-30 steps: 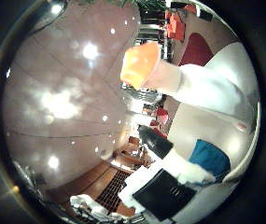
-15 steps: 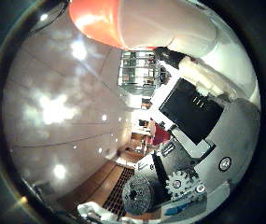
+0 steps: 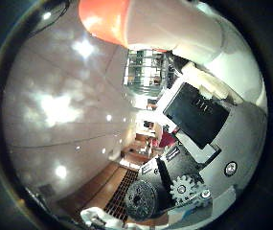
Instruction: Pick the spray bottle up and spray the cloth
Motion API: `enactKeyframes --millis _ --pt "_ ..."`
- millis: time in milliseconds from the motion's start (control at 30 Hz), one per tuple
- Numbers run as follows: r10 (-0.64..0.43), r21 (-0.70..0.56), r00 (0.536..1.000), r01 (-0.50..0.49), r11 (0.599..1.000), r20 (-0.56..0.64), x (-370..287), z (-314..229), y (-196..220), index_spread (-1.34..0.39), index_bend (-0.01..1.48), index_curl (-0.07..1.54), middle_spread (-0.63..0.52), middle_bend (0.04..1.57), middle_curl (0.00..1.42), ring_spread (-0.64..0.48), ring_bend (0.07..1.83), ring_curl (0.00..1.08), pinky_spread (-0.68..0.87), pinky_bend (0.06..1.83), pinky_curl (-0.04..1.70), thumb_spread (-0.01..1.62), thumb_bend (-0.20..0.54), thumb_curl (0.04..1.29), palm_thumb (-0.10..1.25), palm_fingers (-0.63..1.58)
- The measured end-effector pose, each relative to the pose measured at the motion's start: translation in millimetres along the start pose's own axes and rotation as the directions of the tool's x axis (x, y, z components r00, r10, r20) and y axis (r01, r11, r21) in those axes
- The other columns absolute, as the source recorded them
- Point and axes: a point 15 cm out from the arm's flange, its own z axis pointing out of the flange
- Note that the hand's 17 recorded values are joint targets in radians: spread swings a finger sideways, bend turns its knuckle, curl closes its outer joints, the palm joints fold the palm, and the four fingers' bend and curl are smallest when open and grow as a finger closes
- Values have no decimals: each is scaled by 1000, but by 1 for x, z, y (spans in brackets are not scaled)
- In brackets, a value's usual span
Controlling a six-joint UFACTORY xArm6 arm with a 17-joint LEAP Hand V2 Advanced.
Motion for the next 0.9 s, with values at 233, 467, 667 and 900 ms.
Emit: enactKeyframes --millis 233,467,667,900 --pt "-118 -294 977 62 954 -179 -52 -58 18 -205 1125 748 -72 1354 643 -151 1481 585 -148 1253 903 706 -18 828 1034 1170" --pt "-296 -602 880 15 799 -371 -99 -96 76 -206 1133 747 -87 1370 630 -151 1490 579 -147 1176 1038 677 -20 861 1014 1169" --pt "-463 -712 752 -11 702 -468 -104 -95 107 -207 1128 746 -89 1377 621 -151 1491 577 -151 1123 1127 662 -20 878 999 1177" --pt "-634 -814 571 -111 571 -522 -115 -78 150 -209 1128 752 -91 1378 617 -151 1490 576 -168 1085 1194 651 -19 895 992 1179"
